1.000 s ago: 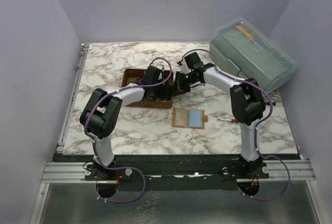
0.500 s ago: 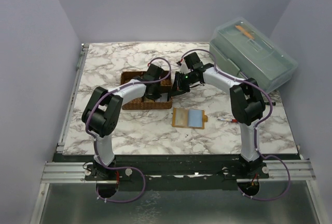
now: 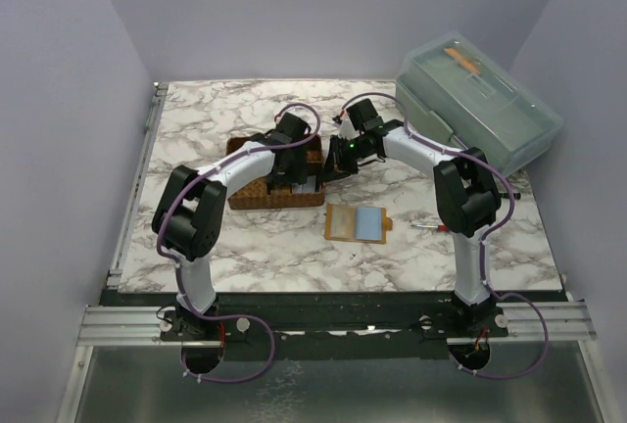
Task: Put the credit cards into the card holder
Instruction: Pick up the credit card from the storage box.
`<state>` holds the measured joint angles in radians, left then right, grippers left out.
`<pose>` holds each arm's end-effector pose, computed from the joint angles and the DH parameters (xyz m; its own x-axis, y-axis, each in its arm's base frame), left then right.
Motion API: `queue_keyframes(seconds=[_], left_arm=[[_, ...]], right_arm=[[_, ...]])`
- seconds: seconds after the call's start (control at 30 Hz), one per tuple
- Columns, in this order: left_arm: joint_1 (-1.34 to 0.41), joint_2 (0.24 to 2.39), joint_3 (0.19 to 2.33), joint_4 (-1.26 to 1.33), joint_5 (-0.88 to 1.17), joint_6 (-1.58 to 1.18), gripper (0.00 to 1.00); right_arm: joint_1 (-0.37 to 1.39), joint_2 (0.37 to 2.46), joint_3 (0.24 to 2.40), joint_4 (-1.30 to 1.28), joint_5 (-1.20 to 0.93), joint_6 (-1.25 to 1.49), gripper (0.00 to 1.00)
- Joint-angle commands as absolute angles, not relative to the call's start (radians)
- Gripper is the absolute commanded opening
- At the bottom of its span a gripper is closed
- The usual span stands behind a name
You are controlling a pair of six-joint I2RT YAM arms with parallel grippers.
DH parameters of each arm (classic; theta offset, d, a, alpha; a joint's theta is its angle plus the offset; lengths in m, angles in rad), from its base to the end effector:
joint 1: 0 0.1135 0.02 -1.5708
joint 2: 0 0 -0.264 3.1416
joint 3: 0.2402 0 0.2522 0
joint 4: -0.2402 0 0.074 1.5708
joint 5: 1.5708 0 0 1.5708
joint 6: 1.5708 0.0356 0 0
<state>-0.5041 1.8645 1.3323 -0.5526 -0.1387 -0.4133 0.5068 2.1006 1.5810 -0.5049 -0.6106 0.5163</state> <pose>0.3430 -0.1836 0.1970 -0.8785 0.0303 -0.4769 0.0754 0.9943 -0.0757 0.3830 0.2360 0.1836 -0.9746 -0.0784 -0.2100 -0.2035 0.7020 0.6825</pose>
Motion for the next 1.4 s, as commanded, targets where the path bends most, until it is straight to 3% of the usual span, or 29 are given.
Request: queue_keyframes(seconds=[0.0,0.1,0.23,0.67,0.73,0.83,1.03,1.17,1.37], left_arm=[[-0.503,1.887,1.374,-0.627,-0.195,-0.483,0.74],[-0.516,1.932,1.402,-0.640,-0.229,-0.521,0.82],[-0.534,2.002,1.435,-0.699,-0.319,-0.541,0.81],[-0.529,2.060,1.439,-0.874,-0.617,-0.591,0.53],[-0.528,2.042,1.443,-0.881,-0.641,-0.583,0.46],[-0.526,2.029,1.461,-0.890,-0.646,-0.570,0.25],[-0.525,2.012,1.522,-0.913,-0.644,-0.558,0.08],[-0.523,2.005,1.534,-0.930,-0.652,-0.552,0.00],[-0.514,1.990,1.528,-0.960,-0.663,-0.560,0.01]], right_arm=[[0.524,2.136,1.576,-0.569,-0.549,0.466,0.00],[0.524,2.137,1.573,-0.568,-0.549,0.467,0.00],[0.525,2.131,1.566,-0.565,-0.546,0.471,0.00],[0.511,2.117,1.534,-0.556,-0.510,0.509,0.00],[0.506,2.115,1.526,-0.551,-0.511,0.513,0.00],[0.504,2.115,1.525,-0.548,-0.515,0.513,0.00],[0.503,2.108,1.520,-0.545,-0.514,0.512,0.00],[0.503,2.108,1.520,-0.543,-0.517,0.511,0.00],[0.503,2.110,1.523,-0.543,-0.521,0.507,0.00]])
